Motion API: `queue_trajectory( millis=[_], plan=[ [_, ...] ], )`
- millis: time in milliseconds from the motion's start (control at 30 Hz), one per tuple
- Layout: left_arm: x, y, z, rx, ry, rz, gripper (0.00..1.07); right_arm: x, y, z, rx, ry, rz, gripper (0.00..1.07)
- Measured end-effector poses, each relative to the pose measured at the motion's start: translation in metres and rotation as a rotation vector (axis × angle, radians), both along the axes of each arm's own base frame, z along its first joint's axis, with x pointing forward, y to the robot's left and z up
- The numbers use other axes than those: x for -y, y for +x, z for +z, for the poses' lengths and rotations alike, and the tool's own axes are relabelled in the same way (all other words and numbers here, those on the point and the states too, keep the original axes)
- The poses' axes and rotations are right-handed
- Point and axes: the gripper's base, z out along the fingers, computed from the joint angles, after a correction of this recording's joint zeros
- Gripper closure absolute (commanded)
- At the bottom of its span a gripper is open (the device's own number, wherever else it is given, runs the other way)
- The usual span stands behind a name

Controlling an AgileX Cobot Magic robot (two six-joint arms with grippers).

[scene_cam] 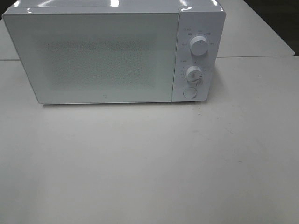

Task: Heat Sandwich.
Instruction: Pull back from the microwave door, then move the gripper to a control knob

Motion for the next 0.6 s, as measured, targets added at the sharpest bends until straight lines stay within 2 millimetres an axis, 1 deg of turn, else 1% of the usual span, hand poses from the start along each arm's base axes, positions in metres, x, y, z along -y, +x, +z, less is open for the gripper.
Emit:
queue_trajectory(
  millis=[133, 200, 333, 367, 500, 600],
  plan=[
    [0.000, 0.000, 0.000, 0.000, 0.000, 0.000, 0.03, 0.000, 0.001, 0.008, 0.008, 0.019, -0.010, 0.31],
    [0.000, 0.000, 0.000, 0.000, 0.000, 0.000, 0.03, 0.000, 0.003, 0.009, -0.002, 0.021, -0.012, 0.31],
    [0.000, 0.000, 0.000, 0.000, 0.000, 0.000, 0.03, -0.001, 0.019, 0.014, -0.018, 0.020, -0.013, 0.31],
    [0.000, 0.000, 0.000, 0.000, 0.000, 0.000, 0.03, -0.001, 0.019, 0.014, -0.018, 0.020, -0.013, 0.31],
    [0.000, 0.000, 0.000, 0.000, 0.000, 0.000, 0.03, -0.002, 0.032, 0.018, -0.010, 0.022, -0.014, 0.31],
    [0.000, 0.000, 0.000, 0.000, 0.000, 0.000, 0.03, -0.003, 0.036, 0.019, -0.012, 0.021, -0.014, 0.31]
  ],
)
